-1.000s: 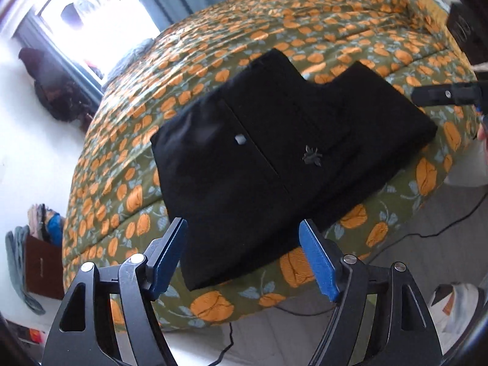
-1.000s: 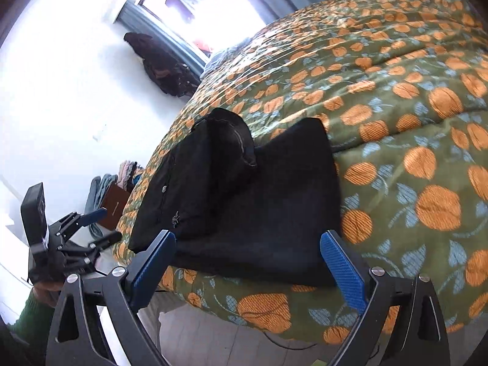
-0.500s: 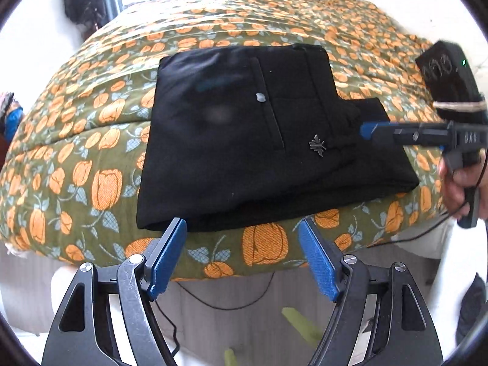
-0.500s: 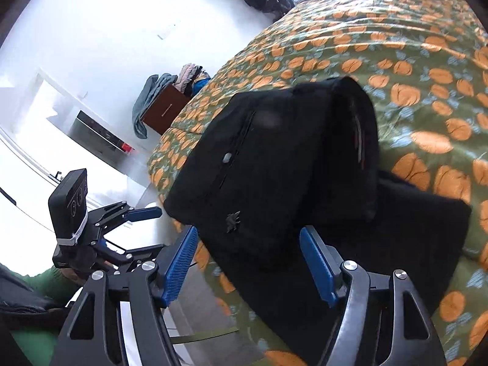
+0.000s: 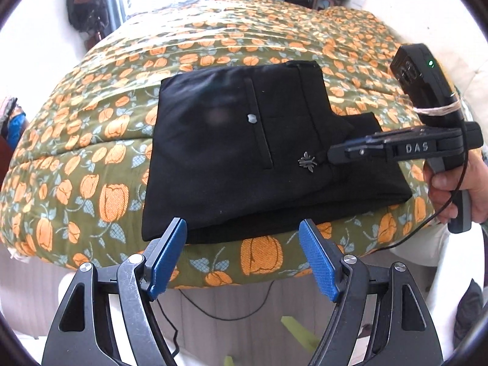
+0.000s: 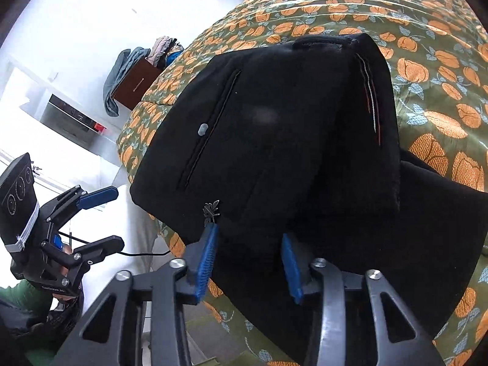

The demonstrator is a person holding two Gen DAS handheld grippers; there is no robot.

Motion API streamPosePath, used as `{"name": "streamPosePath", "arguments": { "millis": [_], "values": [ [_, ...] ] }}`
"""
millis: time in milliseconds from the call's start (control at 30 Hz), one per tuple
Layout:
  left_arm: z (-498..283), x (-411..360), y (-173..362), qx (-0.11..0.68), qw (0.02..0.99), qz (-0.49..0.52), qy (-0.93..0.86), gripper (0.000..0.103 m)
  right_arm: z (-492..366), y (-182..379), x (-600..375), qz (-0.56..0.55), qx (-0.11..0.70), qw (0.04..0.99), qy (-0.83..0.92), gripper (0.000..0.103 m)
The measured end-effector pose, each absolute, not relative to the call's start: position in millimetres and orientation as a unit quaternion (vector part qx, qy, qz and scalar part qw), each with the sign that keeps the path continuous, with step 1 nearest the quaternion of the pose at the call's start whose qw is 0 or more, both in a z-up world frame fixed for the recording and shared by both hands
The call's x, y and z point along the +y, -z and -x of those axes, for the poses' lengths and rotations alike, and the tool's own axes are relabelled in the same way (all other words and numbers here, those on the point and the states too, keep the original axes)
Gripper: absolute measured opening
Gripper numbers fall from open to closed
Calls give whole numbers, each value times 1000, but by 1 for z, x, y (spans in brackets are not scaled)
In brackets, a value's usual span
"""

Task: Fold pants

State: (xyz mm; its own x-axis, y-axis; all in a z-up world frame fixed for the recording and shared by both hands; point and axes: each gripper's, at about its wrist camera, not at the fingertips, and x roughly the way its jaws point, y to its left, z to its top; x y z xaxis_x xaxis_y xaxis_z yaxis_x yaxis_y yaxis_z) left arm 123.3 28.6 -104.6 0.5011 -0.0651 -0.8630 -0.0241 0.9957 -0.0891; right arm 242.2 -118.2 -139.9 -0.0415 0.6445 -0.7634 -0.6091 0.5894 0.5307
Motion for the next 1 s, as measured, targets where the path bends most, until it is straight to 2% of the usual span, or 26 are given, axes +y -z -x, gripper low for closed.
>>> {"name": "streamPosePath", "arguments": {
  "millis": [67,267,300,333,433,567,667,900,933,1000],
  "values": [
    [-127,27,98,490,870,46,15,78,-246,127,-119,-23,550,698,-458,16],
    [-144,20,85,463,885,43,17,78,-276,67,-127,23,466,759,-454,15],
    [-147,19,85,462,886,43,17,78,-286,68,-130,31,462,769,-441,16],
    [-149,19,86,462,886,42,16,78,-296,74,-134,28,467,772,-430,23],
    [-148,18,87,464,885,40,13,78,-324,105,-159,-20,517,759,-395,49],
    [-143,22,98,480,876,41,8,78,-341,123,-207,-125,526,746,-389,49],
    [-142,25,108,496,868,43,0,78,-346,134,-210,-153,542,716,-413,49],
    [-135,30,102,492,869,48,-11,78,-342,146,-161,-55,551,692,-463,49],
    [-135,33,102,491,870,48,-13,78,-338,145,-154,-31,552,684,-477,52],
    [-134,37,105,493,868,53,-17,78,-329,143,-147,1,550,674,-494,52]
  ]
}}
